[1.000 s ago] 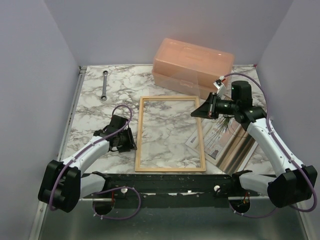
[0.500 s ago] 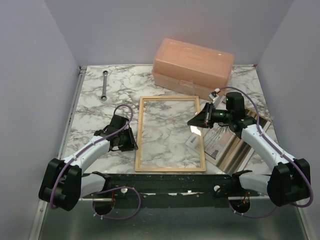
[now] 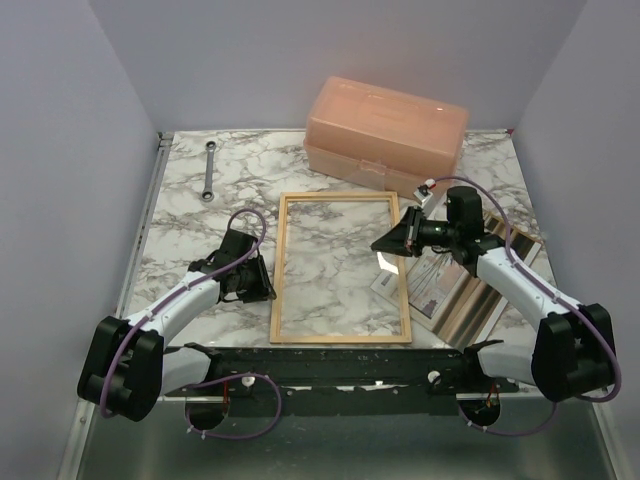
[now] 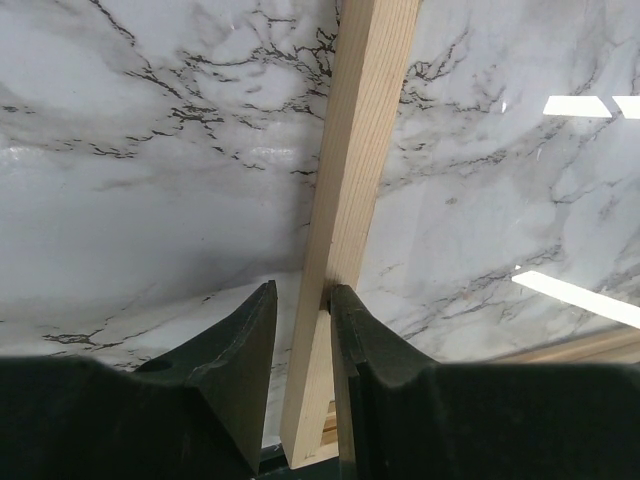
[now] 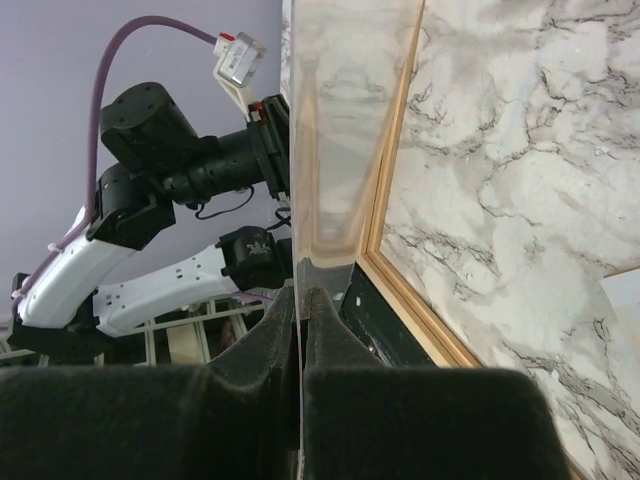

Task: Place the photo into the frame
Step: Place the photo frame item in the photo frame.

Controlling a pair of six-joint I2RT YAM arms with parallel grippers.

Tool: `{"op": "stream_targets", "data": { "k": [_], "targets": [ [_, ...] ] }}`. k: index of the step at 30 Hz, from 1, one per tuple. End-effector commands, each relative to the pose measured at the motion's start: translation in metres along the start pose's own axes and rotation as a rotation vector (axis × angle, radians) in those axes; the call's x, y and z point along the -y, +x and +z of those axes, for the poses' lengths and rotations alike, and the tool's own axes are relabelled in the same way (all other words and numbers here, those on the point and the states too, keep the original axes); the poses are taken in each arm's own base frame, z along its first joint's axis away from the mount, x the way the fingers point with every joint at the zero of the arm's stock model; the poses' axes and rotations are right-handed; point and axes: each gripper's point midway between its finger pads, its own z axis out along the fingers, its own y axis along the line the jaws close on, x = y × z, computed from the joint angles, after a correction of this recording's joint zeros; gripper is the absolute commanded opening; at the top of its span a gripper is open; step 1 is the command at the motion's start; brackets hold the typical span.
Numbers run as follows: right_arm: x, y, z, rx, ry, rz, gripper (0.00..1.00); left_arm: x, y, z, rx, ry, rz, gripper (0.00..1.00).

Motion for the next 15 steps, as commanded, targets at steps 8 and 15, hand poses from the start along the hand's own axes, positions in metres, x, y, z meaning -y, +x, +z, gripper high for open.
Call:
{"op": "stream_targets", "data": {
  "k": [8,15],
  "targets": [
    [-0.007,-0.009,0.008,-0.006,-0.036,-0.054,0.00,-0.016,0.002,0.005,-0.005,-0.070,0.011,0.29],
    [-0.009,-0.013,0.010,-0.001,-0.036,-0.070,0.00,-0.017,0.002,0.005,-0.004,-0.074,0.013,0.29]
  ]
}}
